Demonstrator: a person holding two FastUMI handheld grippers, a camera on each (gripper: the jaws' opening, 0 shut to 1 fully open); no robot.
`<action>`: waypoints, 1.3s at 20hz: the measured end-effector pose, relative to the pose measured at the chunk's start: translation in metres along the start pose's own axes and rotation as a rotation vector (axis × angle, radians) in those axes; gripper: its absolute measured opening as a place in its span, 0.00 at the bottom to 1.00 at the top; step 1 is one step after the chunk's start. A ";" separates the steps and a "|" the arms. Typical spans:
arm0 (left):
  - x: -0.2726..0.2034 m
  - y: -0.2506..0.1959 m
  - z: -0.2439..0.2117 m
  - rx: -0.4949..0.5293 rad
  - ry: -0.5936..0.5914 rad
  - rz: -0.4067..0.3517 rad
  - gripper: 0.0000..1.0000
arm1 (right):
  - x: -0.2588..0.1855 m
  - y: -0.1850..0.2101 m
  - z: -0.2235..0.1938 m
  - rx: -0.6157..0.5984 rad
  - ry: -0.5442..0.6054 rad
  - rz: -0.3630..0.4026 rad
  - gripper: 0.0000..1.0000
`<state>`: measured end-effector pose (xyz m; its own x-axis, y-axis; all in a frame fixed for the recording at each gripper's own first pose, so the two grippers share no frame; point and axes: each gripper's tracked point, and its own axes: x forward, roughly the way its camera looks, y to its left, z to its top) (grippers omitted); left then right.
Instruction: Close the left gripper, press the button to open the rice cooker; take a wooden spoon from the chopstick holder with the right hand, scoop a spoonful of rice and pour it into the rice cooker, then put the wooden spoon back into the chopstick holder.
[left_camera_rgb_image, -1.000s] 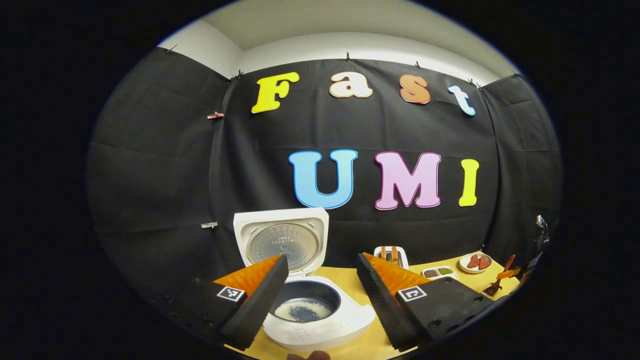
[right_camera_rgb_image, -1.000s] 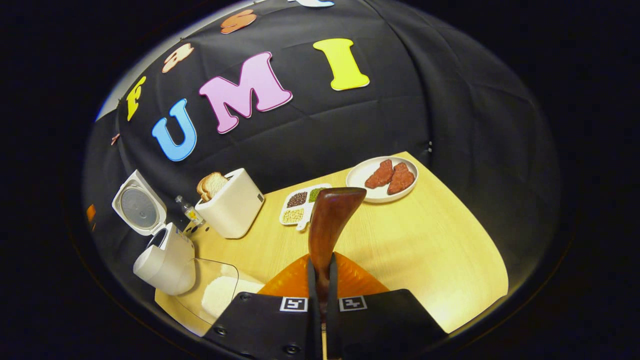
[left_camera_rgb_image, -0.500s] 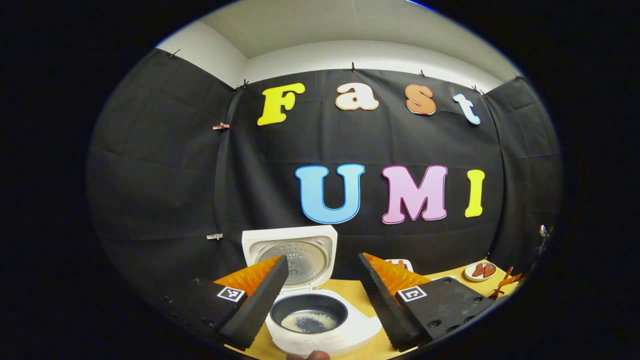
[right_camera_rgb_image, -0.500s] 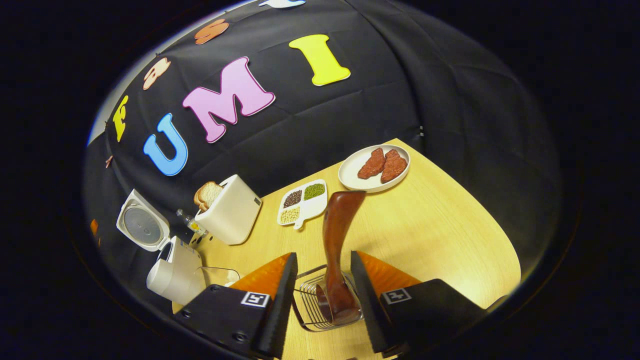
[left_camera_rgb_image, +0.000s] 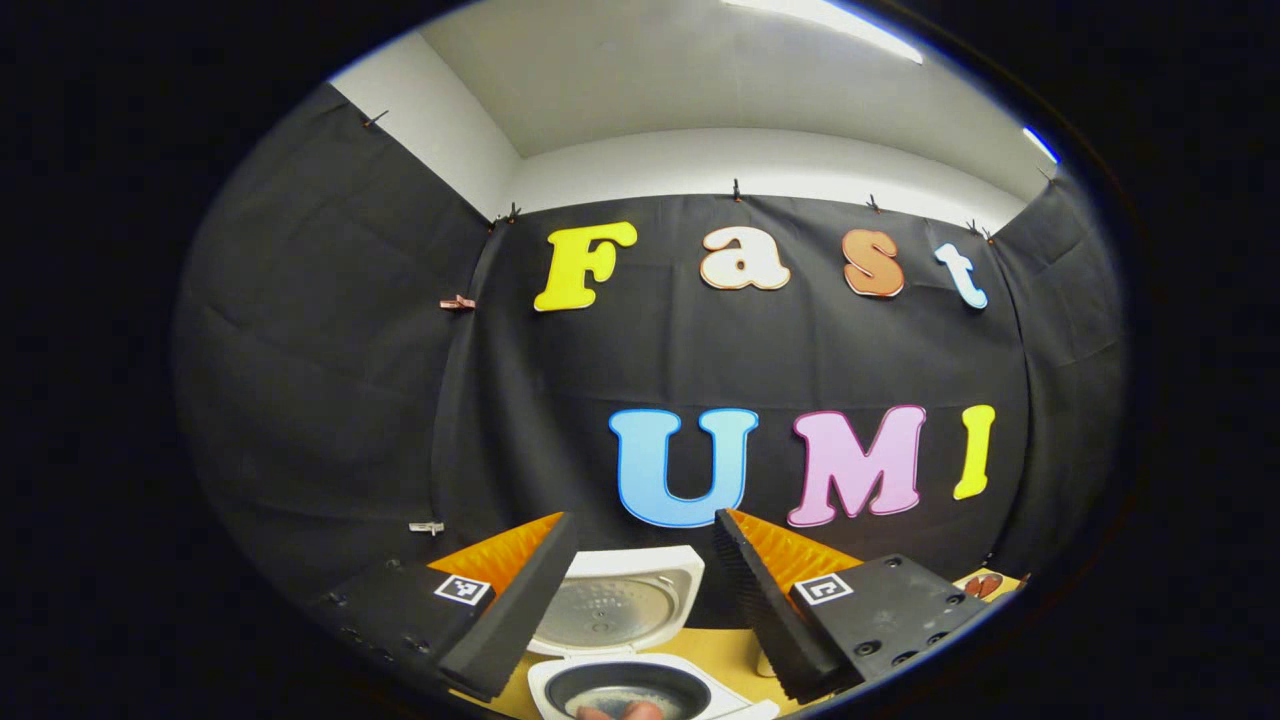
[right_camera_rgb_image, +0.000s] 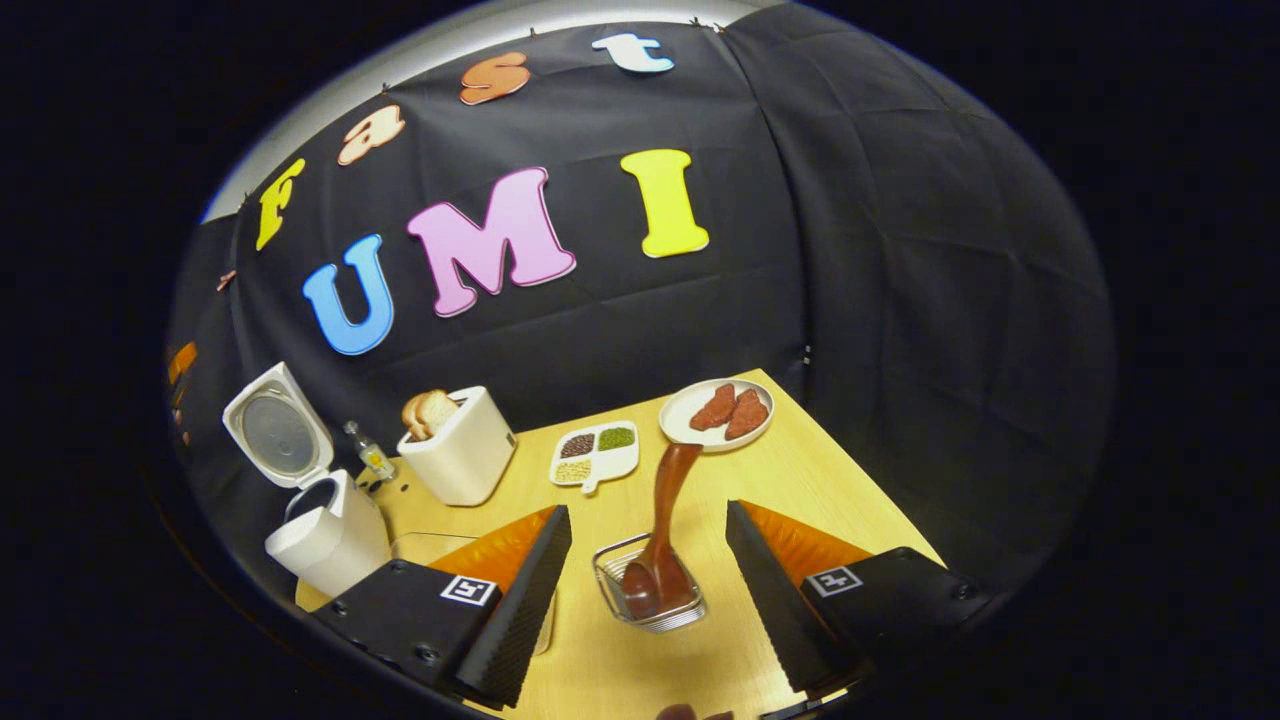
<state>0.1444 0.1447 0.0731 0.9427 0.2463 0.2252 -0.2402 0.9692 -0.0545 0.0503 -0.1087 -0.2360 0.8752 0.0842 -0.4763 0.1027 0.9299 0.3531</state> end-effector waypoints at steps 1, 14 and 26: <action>0.013 0.005 0.002 -0.001 -0.011 0.010 0.94 | -0.010 0.009 0.003 0.002 -0.012 0.009 0.96; 0.152 0.040 -0.109 -0.018 0.192 0.054 0.94 | -0.106 0.089 -0.001 0.076 -0.062 0.077 0.96; 0.142 0.041 -0.158 0.044 0.383 0.063 0.98 | -0.103 0.106 -0.011 0.061 -0.051 0.070 0.96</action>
<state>0.3047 0.2198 -0.0514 0.9421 0.2963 -0.1571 -0.3020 0.9532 -0.0132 -0.0345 -0.0150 -0.1586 0.9039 0.1286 -0.4080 0.0677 0.8987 0.4332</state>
